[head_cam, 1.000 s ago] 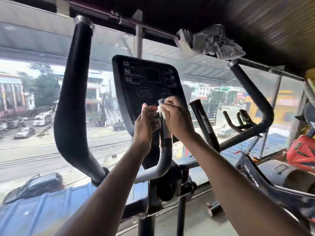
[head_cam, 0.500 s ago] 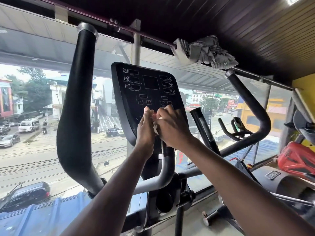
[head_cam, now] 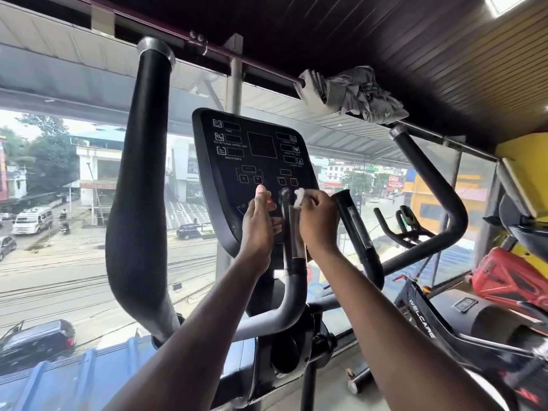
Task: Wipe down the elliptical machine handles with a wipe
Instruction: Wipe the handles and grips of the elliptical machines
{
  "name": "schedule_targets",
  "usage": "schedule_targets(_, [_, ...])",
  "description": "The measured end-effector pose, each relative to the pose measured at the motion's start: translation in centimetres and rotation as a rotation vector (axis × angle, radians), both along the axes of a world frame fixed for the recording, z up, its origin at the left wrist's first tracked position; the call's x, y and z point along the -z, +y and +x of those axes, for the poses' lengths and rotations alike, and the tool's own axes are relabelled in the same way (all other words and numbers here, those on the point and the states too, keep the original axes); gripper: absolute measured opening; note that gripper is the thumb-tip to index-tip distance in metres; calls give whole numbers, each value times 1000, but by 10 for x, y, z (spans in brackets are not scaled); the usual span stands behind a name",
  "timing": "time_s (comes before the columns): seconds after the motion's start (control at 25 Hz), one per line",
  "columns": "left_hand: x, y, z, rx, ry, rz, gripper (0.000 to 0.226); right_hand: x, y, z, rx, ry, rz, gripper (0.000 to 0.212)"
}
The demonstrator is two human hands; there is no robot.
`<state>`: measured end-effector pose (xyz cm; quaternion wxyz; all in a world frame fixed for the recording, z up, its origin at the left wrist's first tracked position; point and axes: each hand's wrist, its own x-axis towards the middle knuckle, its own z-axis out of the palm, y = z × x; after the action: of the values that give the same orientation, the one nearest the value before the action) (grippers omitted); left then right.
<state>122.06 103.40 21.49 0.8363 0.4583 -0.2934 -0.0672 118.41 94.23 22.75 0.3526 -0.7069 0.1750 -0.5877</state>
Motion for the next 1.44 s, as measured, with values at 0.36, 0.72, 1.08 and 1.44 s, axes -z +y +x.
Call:
schedule_targets(0.36, [1, -3, 8, -6, -7, 28, 53, -19, 12, 0, 19, 185, -64, 35])
schedule_targets(0.72, [14, -14, 5, 31, 56, -16, 51, -5, 11, -8, -359, 270, 98, 35])
schedule_targets(1.08, [33, -15, 14, 74, 108, 22, 56, 15, 21, -18, -279, 279, 103, 31])
schedule_targets(1.44, [41, -11, 7, 133, 87, 79, 60, 34, 26, -42, -400, 324, 345, 35])
